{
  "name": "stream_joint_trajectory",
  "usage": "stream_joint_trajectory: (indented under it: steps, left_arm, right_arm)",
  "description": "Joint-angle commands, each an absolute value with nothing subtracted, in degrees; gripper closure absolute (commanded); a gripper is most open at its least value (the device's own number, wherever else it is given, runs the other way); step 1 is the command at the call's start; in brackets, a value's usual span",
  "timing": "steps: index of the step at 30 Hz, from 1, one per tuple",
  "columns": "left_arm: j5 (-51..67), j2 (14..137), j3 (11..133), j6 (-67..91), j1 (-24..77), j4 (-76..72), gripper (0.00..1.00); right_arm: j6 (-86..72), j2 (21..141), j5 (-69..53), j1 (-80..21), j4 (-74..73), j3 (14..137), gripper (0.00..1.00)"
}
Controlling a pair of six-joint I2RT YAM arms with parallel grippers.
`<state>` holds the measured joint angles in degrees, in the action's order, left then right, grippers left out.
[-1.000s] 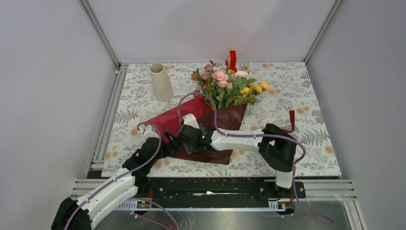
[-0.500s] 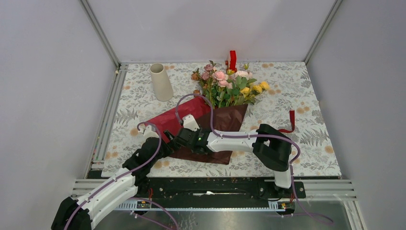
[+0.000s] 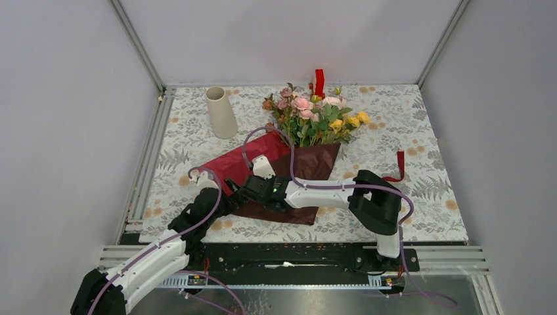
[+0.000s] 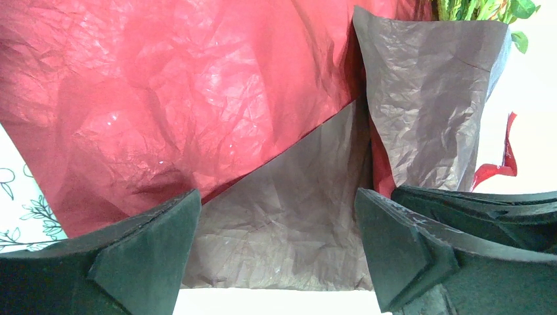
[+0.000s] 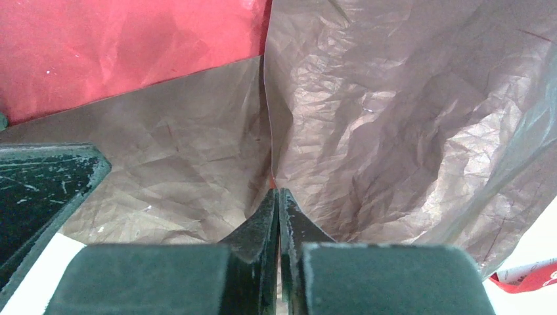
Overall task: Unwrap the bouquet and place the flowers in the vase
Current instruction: Unfold the wrapping paper at the center of the board.
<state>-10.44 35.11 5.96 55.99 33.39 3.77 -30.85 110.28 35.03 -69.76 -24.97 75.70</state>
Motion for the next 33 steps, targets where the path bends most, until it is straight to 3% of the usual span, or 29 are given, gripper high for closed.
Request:
stream_joint_trajectory:
  steps: [1, 6, 14, 26, 29, 31, 33]
  left_arm:
    - [-10.5, 35.43, 5.45, 56.27, 32.92, 3.51, 0.01]
    - [-10.55, 34.79, 5.45, 56.21, 32.79, 3.77, 0.01]
    - [-10.46, 34.5, 5.37, 56.22, 32.44, 3.61, 0.01]
    - [-10.22, 34.29, 4.92, 56.15, 32.17, 3.26, 0.01]
    - [-9.74, 34.75, 4.67, 56.18, 32.1, 1.95, 0.01]
    - [-9.67, 35.03, 4.65, 56.33, 32.08, 1.17, 0.01]
    - [-9.67, 35.21, 4.78, 56.37, 32.0, 1.02, 0.01]
  right_arm:
    - [-33.11, 107.11, 35.47, -70.24, -24.11, 75.03, 1.0]
    - [-34.25, 103.07, 36.05, -69.71, -24.14, 72.92, 1.0]
    - [-32.92, 94.08, 56.1, -68.37, -35.8, 69.25, 1.0]
    - [-33.09, 73.64, 52.27, -52.33, -36.26, 52.56, 1.0]
    - [-28.41, 70.68, 43.77, -52.29, -32.47, 51.95, 1.0]
    - [-25.7, 69.46, 34.93, -52.56, -28.81, 51.16, 0.94]
    - [-23.46, 67.36, 29.2, -54.09, -22.08, 48.02, 0.75]
